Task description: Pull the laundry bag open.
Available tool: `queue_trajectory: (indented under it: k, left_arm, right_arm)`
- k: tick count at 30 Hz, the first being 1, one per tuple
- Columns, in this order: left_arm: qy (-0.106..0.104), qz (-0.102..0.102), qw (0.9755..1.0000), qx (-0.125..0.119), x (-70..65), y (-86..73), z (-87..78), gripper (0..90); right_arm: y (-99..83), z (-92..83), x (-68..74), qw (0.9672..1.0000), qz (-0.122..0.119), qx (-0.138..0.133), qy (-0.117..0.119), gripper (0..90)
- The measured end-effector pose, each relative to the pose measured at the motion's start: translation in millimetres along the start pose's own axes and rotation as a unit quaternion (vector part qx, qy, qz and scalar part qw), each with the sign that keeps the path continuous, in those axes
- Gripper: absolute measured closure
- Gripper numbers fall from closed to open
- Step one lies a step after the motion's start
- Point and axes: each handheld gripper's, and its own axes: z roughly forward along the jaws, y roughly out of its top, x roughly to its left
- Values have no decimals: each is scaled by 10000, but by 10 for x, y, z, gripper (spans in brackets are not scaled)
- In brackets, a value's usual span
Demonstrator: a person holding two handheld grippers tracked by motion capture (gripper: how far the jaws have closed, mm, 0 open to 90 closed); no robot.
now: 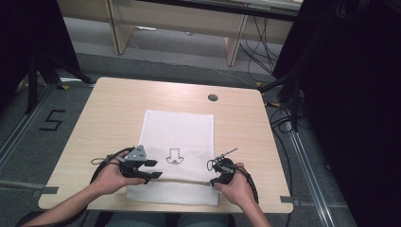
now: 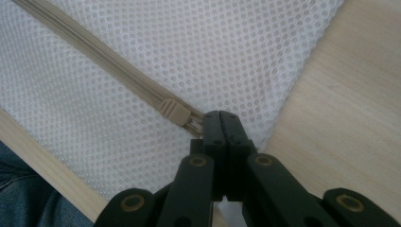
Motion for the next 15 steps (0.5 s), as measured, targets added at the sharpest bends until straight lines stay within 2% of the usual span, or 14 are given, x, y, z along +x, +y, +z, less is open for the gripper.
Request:
queue_trajectory:
  k: [1, 4, 6, 7, 9, 10, 13, 14, 15]
  left_arm:
    - [-42, 100, 9999, 6, -31, 37, 27, 500]
    - [-105, 100, 9999, -25, -80, 81, 65, 515]
    - [-244, 200, 9995, 13, -128, 140, 121, 526]
    - [-237, 221, 9995, -6, -156, 151, 152, 535]
    - [-294, 293, 9991, 25, -201, 184, 209, 550]
    - [-287, 335, 9990, 76, -211, 197, 217, 555]
    - [-322, 350, 9988, 92, -240, 225, 259, 564]
    - [-413, 355, 9984, 132, -266, 248, 300, 565]
    - [-375, 371, 9985, 152, -283, 252, 324, 567]
  right_arm:
    - [-1, 14, -9, 10000, -19, 34, 2, 900]
    - [-4, 13, -3, 10000, 13, 49, -13, 900]
    - [-10, 14, 2, 10000, 16, 14, -32, 900]
    - [-9, 17, -4, 10000, -27, 5, -24, 900]
    - [-10, 5, 19, 9999, 90, 75, -85, 900]
    - [-11, 13, 14, 10000, 5, 18, -56, 900]
    - [-11, 14, 16, 10000, -9, 8, -65, 900]
    - [-11, 13, 17, 10000, 21, 26, -70, 900]
    - [-8, 10, 18, 9999, 55, 67, -64, 900]
